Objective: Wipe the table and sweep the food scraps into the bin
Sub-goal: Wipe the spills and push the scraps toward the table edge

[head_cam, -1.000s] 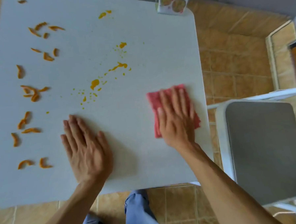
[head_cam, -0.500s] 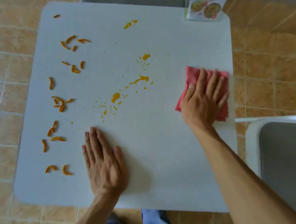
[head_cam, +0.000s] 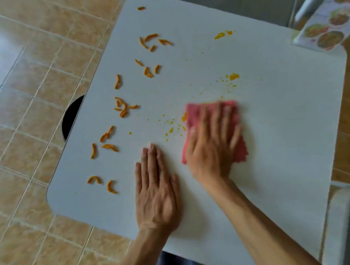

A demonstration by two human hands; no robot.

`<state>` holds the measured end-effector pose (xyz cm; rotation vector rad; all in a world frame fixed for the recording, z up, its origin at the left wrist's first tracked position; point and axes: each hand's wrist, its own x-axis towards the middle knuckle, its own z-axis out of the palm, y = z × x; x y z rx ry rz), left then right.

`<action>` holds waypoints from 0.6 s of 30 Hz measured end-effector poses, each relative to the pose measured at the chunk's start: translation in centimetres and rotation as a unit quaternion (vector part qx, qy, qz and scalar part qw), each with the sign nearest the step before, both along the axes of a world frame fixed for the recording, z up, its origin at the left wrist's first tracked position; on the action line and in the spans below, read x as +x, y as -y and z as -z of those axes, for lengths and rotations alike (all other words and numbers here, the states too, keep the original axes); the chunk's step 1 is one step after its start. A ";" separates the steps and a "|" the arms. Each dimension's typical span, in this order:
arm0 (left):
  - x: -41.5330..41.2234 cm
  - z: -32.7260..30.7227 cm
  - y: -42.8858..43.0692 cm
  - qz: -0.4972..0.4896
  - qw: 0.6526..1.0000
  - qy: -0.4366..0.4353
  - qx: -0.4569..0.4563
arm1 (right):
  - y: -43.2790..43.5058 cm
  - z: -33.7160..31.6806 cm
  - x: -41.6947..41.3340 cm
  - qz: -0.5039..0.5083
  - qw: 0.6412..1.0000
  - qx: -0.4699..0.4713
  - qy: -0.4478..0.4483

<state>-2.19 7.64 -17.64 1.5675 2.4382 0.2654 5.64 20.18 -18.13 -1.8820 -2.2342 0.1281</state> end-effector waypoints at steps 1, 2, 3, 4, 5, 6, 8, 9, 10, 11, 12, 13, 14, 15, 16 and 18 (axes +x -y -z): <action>0.0 0.0 0.0 0.000 1.000 0.004 0.001 | 0.7 0.0 -0.1 -0.122 0.992 -0.011 0.014; 0.0 -0.1 -0.1 0.002 1.000 0.007 0.001 | 0.3 -0.1 0.6 -0.226 0.974 -0.014 0.030; 0.0 -0.1 -0.2 0.005 1.000 0.008 0.002 | -0.9 0.0 1.6 -0.283 0.958 -0.010 0.042; 0.0 -0.2 -0.2 0.005 1.000 0.007 0.001 | -2.0 0.1 2.3 -0.291 0.955 -0.006 0.049; 0.0 -0.2 -0.2 0.004 1.000 0.007 0.000 | -3.0 0.2 2.5 -0.248 0.968 0.001 0.049; 0.0 -0.3 -0.2 0.001 1.000 0.009 0.002 | -3.5 0.2 2.1 -0.166 0.985 0.002 0.045; -0.1 -0.4 -0.1 -0.001 1.000 0.017 0.006 | -2.9 0.2 -0.7 -0.024 0.999 0.003 0.035; -0.1 -0.4 0.0 0.002 1.000 0.023 0.008 | -2.2 0.2 -2.3 -0.020 0.999 0.005 0.025; -0.2 -0.5 0.0 0.005 1.000 0.027 0.011 | -1.5 0.2 -3.6 -0.072 0.997 0.004 0.023; -0.2 -0.5 0.0 0.006 0.999 0.030 0.013 | -1.2 0.3 -4.1 -0.158 0.987 -0.003 0.030; -0.2 -0.5 -0.1 0.004 0.999 0.032 0.015 | -1.7 0.5 -3.8 -0.243 0.969 -0.007 0.044; -0.3 -0.6 -0.1 -0.002 0.999 0.031 0.015 | -2.9 0.8 -3.2 -0.301 0.952 0.000 0.054; -0.3 -0.6 -0.1 -0.005 0.999 0.030 0.013 | -4.2 0.8 -2.6 -0.309 0.950 0.008 0.052; -0.2 -0.7 -0.2 -0.003 1.000 0.028 0.011 | -5.0 0.8 -2.1 -0.264 0.964 0.014 0.044; -0.1 -0.7 -0.2 -0.001 1.000 0.026 0.009 | -5.2 0.7 -2.1 -0.182 0.983 0.011 0.034; -0.2 -0.9 -0.1 -0.001 1.000 0.026 0.007 | -3.4 0.6 -3.7 -0.048 0.998 0.013 0.022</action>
